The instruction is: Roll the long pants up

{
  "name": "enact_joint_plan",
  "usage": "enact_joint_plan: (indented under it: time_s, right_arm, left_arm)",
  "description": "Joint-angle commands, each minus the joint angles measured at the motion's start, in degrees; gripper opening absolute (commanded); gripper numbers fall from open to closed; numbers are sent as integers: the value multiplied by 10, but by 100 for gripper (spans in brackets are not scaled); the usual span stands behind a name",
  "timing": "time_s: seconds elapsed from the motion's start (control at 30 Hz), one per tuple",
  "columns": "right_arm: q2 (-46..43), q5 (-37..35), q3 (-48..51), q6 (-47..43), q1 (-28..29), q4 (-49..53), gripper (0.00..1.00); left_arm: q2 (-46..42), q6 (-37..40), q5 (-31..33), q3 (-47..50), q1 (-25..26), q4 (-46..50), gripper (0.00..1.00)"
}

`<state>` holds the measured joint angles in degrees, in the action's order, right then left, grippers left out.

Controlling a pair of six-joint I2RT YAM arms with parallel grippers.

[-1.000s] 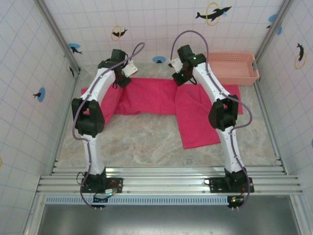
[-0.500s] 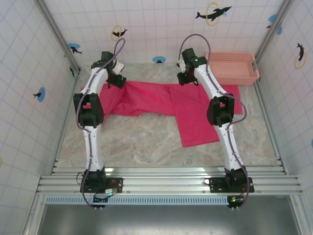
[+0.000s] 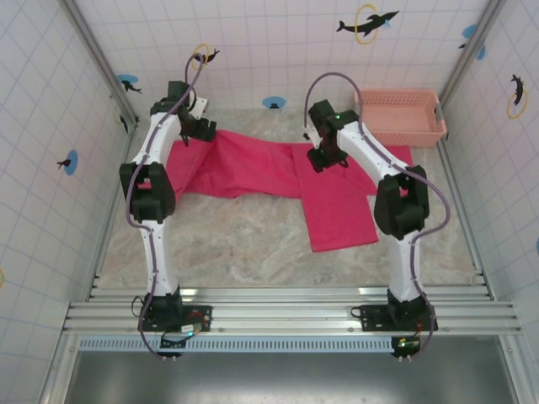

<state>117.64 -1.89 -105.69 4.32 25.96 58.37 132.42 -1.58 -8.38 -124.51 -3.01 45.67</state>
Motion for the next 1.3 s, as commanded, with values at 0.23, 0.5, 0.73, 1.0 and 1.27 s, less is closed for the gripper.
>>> enact_joint_plan:
  time_s: [0.23, 0.5, 0.73, 1.0, 1.27]
  right_arm:
    - [-154, 30, 292, 129, 150, -63, 56]
    - [-171, 2, 385, 173, 189, -88, 56]
    - [-136, -9, 414, 171, 189, -104, 32]
    - [-190, -95, 383, 123, 135, -56, 0]
    - [-247, -51, 368, 107, 62, -25, 29]
  left_arm:
    - [-12, -7, 10, 38, -2, 16, 97]
    - [2, -13, -5, 29, -2, 22, 98]
    - [6, -9, -9, 31, -2, 33, 98]
    - [1, -2, -7, 33, -2, 37, 98]
    - [11, -6, -14, 20, -2, 43, 97]
